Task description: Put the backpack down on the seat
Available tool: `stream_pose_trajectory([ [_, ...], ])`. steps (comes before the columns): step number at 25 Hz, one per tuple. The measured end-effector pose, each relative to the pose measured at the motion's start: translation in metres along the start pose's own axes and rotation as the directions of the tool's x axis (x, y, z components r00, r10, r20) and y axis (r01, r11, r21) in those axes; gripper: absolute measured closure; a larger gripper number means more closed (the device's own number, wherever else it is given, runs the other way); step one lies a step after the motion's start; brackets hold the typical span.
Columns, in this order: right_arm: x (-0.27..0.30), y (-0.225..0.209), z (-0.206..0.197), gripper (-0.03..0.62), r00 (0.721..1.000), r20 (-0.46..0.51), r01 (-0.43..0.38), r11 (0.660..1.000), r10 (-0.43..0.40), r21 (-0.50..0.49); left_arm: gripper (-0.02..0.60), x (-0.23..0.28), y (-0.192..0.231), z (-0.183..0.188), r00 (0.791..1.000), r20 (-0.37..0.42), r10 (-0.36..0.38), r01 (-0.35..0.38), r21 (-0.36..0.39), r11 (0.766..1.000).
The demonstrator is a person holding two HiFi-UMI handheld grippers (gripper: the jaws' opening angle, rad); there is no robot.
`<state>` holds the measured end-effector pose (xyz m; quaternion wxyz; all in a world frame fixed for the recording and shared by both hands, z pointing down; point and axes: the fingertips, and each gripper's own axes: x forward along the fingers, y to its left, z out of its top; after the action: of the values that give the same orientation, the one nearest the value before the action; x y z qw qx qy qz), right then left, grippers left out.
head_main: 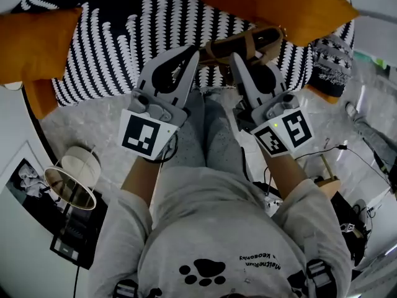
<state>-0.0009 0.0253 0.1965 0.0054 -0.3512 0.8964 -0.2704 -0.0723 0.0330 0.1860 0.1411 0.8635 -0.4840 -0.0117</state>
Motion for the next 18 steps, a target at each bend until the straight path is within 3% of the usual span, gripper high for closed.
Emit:
stream_pose_trajectory([
  [7, -0.015, 0.008, 0.016, 0.522, 1.000, -0.003, 0.028, 1.000, -0.028, 0.005, 0.561, 0.002, -0.015, 0.015, 1.000, 0.013, -0.008, 0.008, -0.024, 1.000],
  [14, 0.039, -0.046, -0.090, 0.522, 0.999, -0.025, 0.026, 0.998, -0.024, 0.059, 0.561, 0.018, 0.047, -0.099, 0.999, -0.046, 0.006, -0.007, -0.028, 1.000],
  [18, 0.016, -0.030, -0.062, 0.522, 0.998, -0.029, 0.053, 0.997, -0.052, 0.047, 0.561, 0.014, 0.022, -0.069, 0.999, -0.032, -0.009, 0.008, -0.051, 0.999],
])
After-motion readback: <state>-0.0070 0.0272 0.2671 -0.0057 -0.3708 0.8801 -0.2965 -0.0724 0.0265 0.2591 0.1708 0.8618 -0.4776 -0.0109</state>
